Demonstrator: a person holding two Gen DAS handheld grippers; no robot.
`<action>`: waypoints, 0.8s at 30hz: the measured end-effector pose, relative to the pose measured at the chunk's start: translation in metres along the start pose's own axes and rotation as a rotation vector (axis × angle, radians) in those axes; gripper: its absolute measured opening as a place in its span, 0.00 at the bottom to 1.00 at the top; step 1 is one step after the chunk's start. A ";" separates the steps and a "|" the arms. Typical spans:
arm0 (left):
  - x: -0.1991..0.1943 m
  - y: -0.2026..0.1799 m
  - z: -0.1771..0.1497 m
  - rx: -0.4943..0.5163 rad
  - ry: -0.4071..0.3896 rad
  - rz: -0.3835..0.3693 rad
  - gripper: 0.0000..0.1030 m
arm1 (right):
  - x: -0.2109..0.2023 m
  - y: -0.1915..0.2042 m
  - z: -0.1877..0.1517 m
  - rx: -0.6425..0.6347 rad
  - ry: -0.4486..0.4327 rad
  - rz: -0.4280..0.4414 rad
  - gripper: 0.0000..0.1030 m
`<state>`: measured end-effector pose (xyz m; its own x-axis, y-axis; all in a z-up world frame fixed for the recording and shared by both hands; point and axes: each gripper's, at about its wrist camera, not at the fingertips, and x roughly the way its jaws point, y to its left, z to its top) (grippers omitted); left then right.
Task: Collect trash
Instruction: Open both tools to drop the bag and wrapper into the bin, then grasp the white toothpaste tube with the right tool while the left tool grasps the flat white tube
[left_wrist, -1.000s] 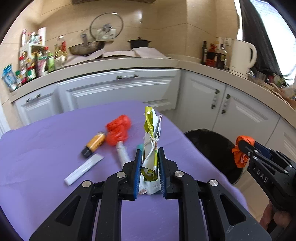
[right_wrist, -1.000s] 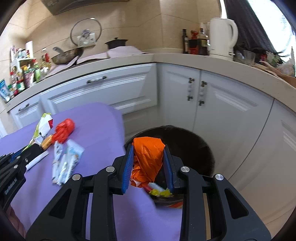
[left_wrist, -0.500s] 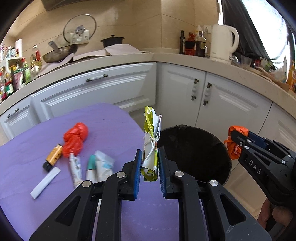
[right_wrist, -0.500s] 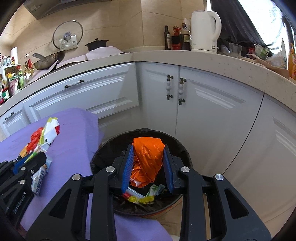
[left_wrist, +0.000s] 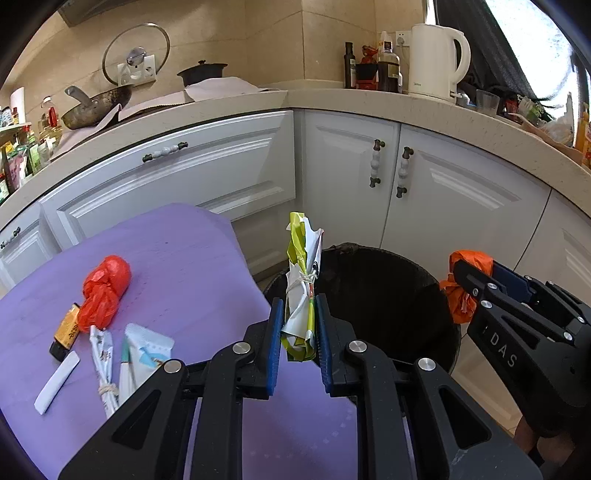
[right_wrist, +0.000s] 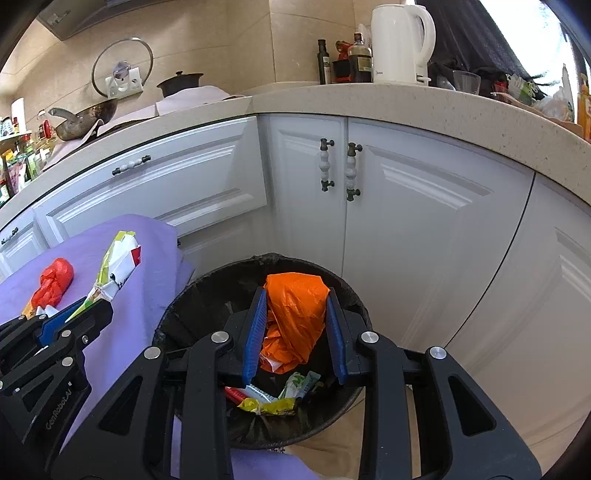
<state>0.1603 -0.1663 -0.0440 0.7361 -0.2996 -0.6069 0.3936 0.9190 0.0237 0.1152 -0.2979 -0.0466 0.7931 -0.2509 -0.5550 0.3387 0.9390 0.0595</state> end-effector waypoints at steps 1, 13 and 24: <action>0.002 -0.001 0.001 0.000 0.003 -0.001 0.18 | 0.002 -0.001 0.000 0.001 0.001 -0.001 0.29; 0.020 -0.009 0.003 -0.002 0.049 -0.001 0.28 | 0.021 -0.013 0.000 0.028 0.033 -0.013 0.31; 0.008 0.006 0.003 -0.033 0.033 0.019 0.50 | 0.012 -0.003 0.003 0.022 0.025 -0.014 0.41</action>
<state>0.1705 -0.1644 -0.0463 0.7243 -0.2738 -0.6329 0.3607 0.9326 0.0094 0.1253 -0.3047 -0.0511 0.7754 -0.2575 -0.5766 0.3606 0.9301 0.0696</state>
